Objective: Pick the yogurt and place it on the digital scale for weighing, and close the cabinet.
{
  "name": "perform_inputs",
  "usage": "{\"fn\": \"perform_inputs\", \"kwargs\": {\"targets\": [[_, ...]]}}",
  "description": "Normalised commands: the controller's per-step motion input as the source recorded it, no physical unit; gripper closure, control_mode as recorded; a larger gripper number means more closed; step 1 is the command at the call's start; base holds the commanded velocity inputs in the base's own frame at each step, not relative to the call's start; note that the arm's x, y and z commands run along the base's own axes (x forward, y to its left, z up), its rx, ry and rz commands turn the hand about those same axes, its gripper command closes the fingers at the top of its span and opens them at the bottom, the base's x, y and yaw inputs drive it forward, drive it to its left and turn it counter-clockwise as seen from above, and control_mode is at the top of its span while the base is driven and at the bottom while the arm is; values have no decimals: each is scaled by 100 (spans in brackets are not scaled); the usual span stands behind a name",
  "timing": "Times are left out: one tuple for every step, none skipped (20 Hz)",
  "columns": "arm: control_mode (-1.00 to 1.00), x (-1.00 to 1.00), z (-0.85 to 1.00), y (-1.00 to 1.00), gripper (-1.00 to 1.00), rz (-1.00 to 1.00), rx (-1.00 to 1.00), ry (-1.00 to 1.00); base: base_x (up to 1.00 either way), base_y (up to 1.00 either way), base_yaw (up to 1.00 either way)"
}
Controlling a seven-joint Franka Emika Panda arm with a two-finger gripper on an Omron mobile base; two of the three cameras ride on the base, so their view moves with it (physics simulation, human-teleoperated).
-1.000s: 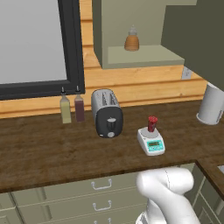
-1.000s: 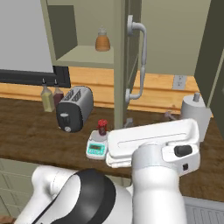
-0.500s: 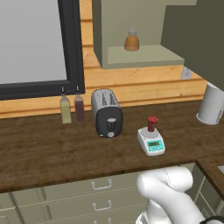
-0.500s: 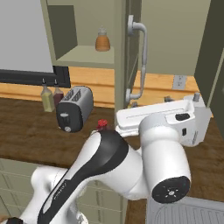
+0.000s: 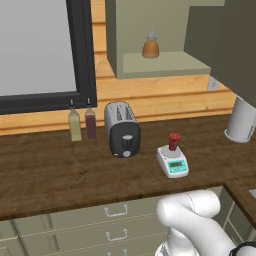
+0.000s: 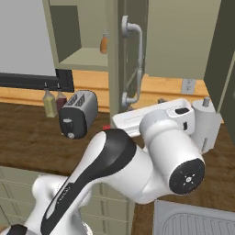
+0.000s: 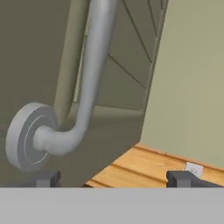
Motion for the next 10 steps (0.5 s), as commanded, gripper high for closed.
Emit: {"fn": "perform_inputs", "kwargs": {"targets": [[-100,41,-9,100,-100,16,0,0,0,0,0],[-100,46,-8,100,-100,16,0,0,0,0,0],[-100,51,-7,100,-100,14,0,0,0,0,0],[-100,58,-8,100,-100,11,0,0,0,0,0],[-100,64,-8,100,-100,8,0,0,0,0,0],[-100,69,-6,100,-100,6,0,0,0,0,0],[-100,73,-4,100,-100,5,0,0,0,0,0],[-100,86,0,100,-100,4,0,0,0,0,0],[-100,89,-1,100,-100,3,0,0,0,0,0],[-100,99,0,100,-100,2,0,0,0,0,0]]}}
